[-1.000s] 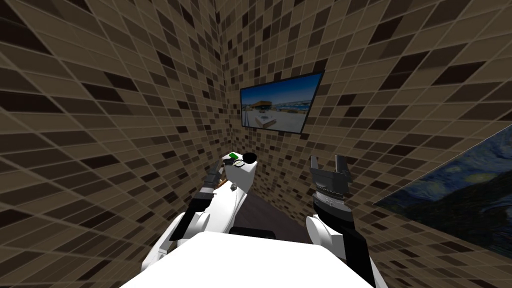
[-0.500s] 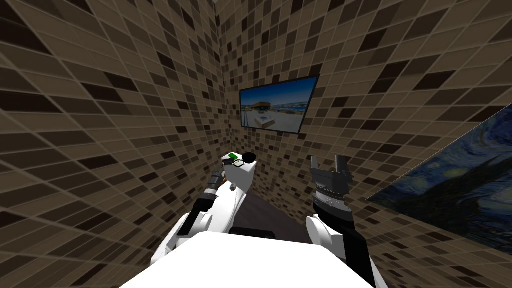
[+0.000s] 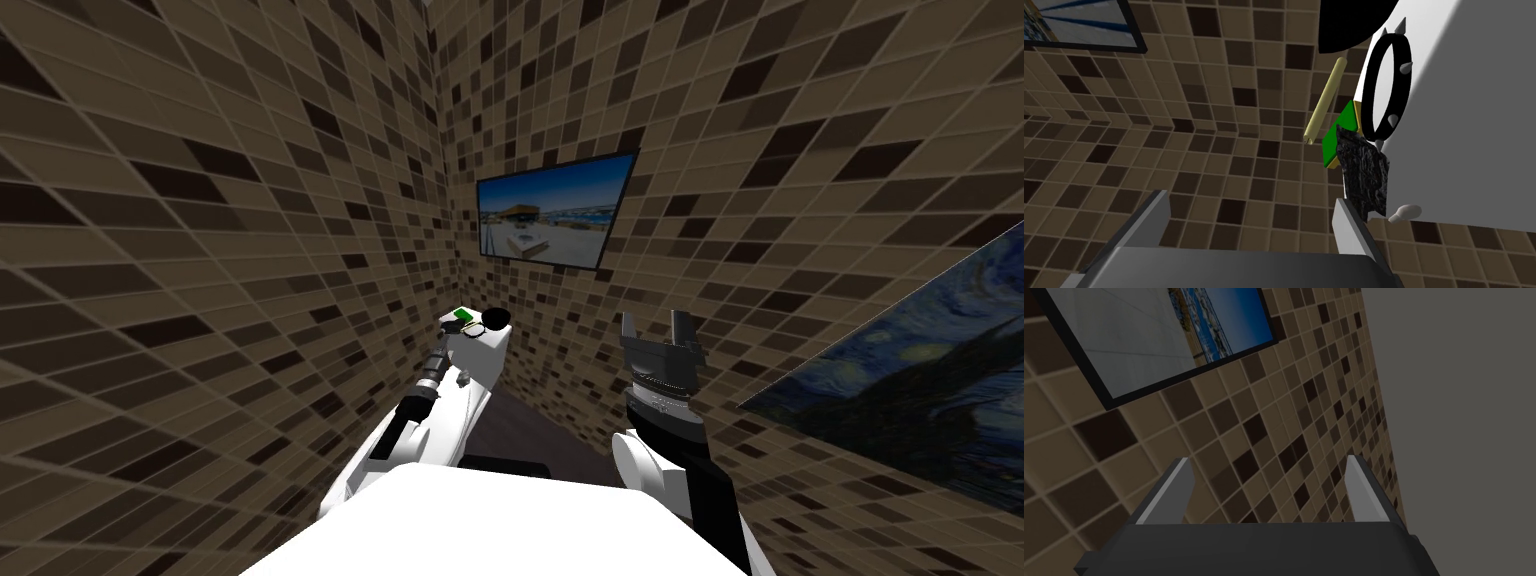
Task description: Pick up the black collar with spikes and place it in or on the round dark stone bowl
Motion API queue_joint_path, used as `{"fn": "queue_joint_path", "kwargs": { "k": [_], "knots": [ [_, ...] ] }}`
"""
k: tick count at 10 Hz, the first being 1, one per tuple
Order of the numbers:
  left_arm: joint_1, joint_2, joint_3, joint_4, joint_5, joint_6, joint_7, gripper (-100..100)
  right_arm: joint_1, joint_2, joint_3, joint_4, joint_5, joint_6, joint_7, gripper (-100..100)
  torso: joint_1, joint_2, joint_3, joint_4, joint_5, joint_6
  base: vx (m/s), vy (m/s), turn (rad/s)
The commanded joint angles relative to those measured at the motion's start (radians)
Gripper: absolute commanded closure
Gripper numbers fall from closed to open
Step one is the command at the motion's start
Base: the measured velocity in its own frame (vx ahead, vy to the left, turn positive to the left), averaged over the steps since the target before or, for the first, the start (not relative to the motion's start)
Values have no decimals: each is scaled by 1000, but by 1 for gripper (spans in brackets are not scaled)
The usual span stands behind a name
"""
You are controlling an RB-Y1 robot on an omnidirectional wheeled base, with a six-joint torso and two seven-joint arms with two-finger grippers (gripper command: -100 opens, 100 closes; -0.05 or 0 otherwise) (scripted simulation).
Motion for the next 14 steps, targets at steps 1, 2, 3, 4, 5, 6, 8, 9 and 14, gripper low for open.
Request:
{"fn": "queue_joint_path", "kwargs": {
  "k": [1, 2, 3, 4, 5, 6, 8, 9, 14],
  "knots": [
    [-10, 3, -2, 34, -3, 32, -2, -100, 0, 0, 0, 0, 0, 0, 0, 0, 0, 0, 0, 0, 0, 0, 115, -40, 14],
    [-24, 5, -2, 67, -8, 67, -6, -100, 0, 0, 0, 0, 0, 0, 0, 0, -1, -1, -1, 0, 0, 0, 148, -30, 40],
    [-31, 4, -2, 83, -10, 85, -8, -100, 0, 0, 0, 0, 0, 0, 0, 0, 0, -3, -2, -1, 0, 0, 162, -22, 28],
    [-38, 3, -1, 99, -12, 103, -10, -100, 0, 0, 0, 0, 0, 0, 0, 0, 0, -4, -3, -1, 0, 0, 142, -31, 25],
    [-46, 2, -1, 114, -15, 122, -13, -100, 0, 0, 0, 0, 0, 0, 0, 0, 0, -4, -2, -1, 0, 0, 143, -22, 31],
    [-52, -1, 0, 129, -17, 139, -16, -100, 0, 0, 0, 0, 0, 0, 0, 0, 0, -4, -2, -1, 0, 0, 153, -28, 29],
    [-70, -17, 1, 165, -24, 187, -23, -100, 0, 0, 0, 0, 0, 0, 0, 0, -1, -6, -3, -1, 0, 0, 175, -41, 53],
    [-79, -33, 3, 183, -27, 211, -27, -100, 0, 0, 0, 0, 0, 0, 0, 0, -1, -5, -3, -1, 0, 0, 163, -32, 48],
    [-100, 3, 46, 208, 0, 214, -2, -100, 0, 0, 0, 0, 0, 0, 0, 0, 0, 5, 3, 1, 0, 0, 56, -23, -62]
  ]
}}
